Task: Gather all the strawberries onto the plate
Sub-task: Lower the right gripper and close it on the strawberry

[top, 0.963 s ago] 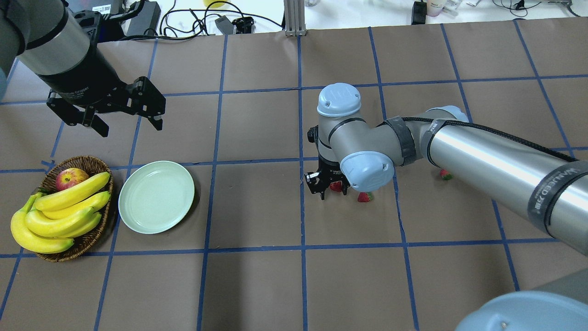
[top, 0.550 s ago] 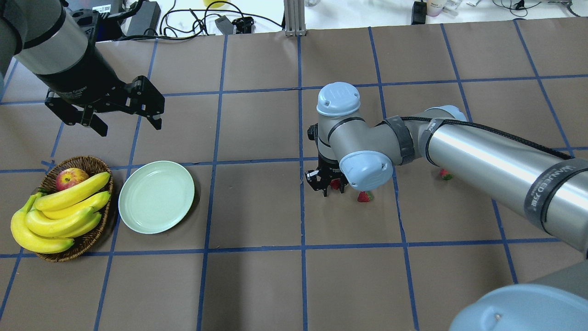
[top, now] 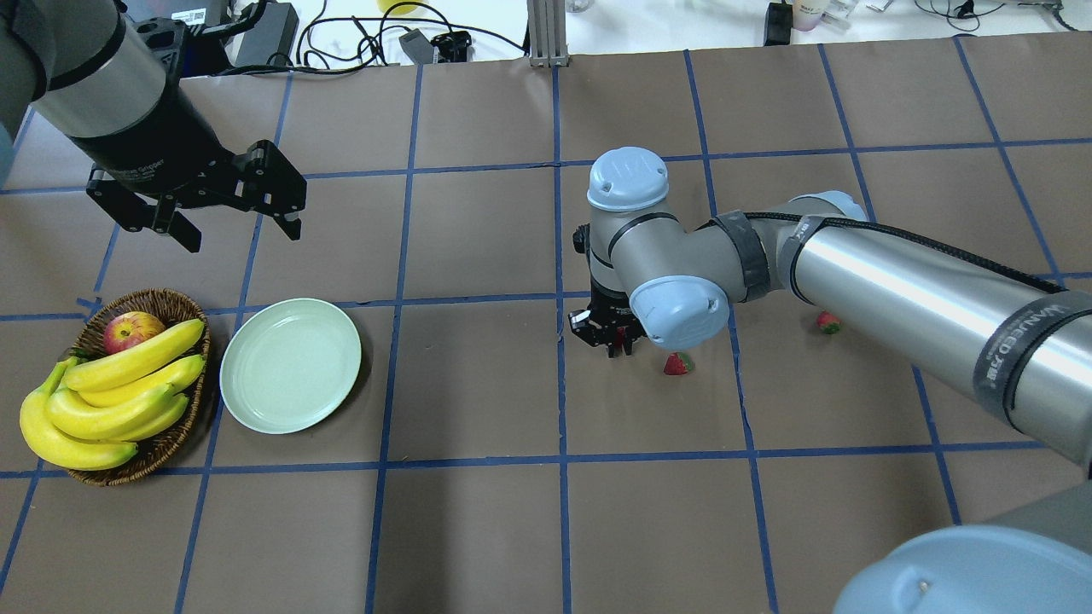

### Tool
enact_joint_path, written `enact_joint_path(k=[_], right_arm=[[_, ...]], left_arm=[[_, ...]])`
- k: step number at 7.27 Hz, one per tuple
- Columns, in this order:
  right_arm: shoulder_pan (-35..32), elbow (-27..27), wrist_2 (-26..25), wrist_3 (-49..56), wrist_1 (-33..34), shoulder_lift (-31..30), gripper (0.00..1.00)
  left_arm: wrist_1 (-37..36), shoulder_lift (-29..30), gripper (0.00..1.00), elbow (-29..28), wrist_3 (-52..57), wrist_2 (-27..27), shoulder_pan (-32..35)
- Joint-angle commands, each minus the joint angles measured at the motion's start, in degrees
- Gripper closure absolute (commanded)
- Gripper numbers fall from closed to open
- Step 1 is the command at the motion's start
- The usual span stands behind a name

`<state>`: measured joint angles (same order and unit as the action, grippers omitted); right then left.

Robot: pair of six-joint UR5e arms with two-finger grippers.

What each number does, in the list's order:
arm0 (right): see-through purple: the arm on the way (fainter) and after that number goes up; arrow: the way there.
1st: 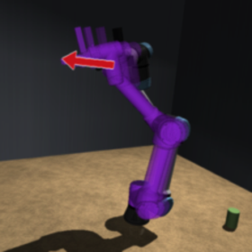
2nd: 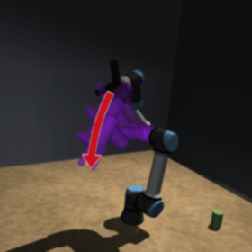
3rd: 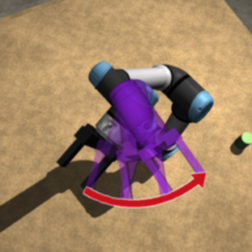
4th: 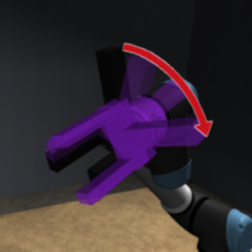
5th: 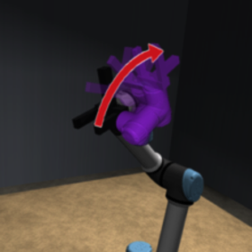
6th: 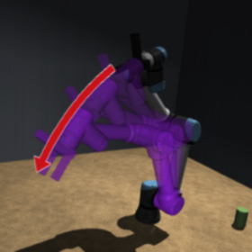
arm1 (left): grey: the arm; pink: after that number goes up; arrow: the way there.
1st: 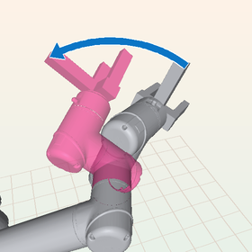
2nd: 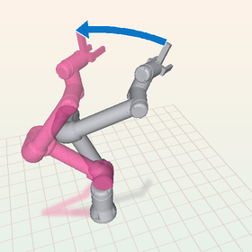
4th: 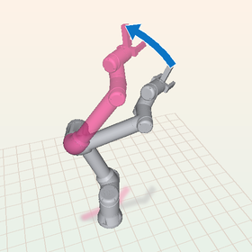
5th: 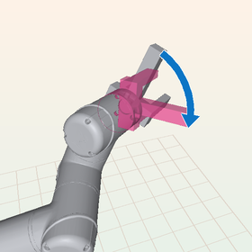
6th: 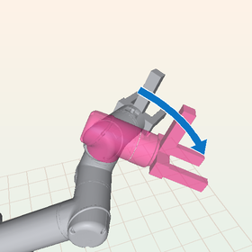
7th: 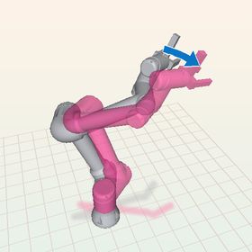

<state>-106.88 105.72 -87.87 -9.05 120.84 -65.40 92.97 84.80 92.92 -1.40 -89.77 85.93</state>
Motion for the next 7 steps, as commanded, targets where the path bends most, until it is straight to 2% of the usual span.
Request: enact_joint_path(k=[1, 4, 5, 6, 7], right_arm=[[0.0, -0.08, 0.07, -0.53, 0.01, 0.09, 0.43], [0.0, -2.08, 0.07, -1.4, 1.59, 1.67, 0.51], [0.09, -2.71, 0.16, -1.59, 1.59, 2.46, 0.64], [0.09, -2.89, 0.16, -1.76, 1.51, 2.47, 0.71], [0.09, -2.98, 0.16, -1.85, 1.51, 2.29, 0.85]], left_arm=[[-0.24, 0.19, 0.0, -0.01, -0.01, 0.03, -0.06], [0.11, -0.08, 0.0, 0.07, -0.01, -0.05, -0.06], [-0.15, 0.19, 0.0, 0.25, -0.01, -0.06, -0.24], [-0.16, 0.19, 0.0, 0.25, 0.08, 0.12, -0.5], [0.1, 0.1, 0.0, 0.25, 0.08, 0.9, -0.41]])
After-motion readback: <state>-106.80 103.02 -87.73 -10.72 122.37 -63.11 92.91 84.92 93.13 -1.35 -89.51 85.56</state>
